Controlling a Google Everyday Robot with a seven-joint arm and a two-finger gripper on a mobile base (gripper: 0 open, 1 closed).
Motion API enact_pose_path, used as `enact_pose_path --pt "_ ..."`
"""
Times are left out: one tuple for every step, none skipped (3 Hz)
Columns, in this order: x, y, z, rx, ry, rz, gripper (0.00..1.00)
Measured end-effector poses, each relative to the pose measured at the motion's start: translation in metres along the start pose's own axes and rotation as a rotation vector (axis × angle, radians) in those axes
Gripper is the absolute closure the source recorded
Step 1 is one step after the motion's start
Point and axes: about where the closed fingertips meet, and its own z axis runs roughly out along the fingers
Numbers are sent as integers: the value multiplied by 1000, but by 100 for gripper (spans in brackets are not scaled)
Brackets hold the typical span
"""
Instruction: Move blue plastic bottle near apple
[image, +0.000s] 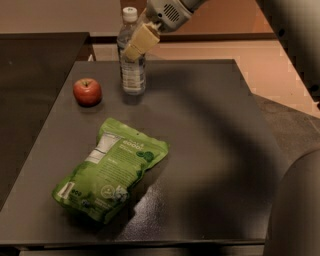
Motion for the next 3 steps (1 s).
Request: enact_pose_path --pt "-5 1 27 -36 13 6 100" --pt "-6 3 47 -65 25 15 100" --pt "-12 5 63 -83 27 12 100"
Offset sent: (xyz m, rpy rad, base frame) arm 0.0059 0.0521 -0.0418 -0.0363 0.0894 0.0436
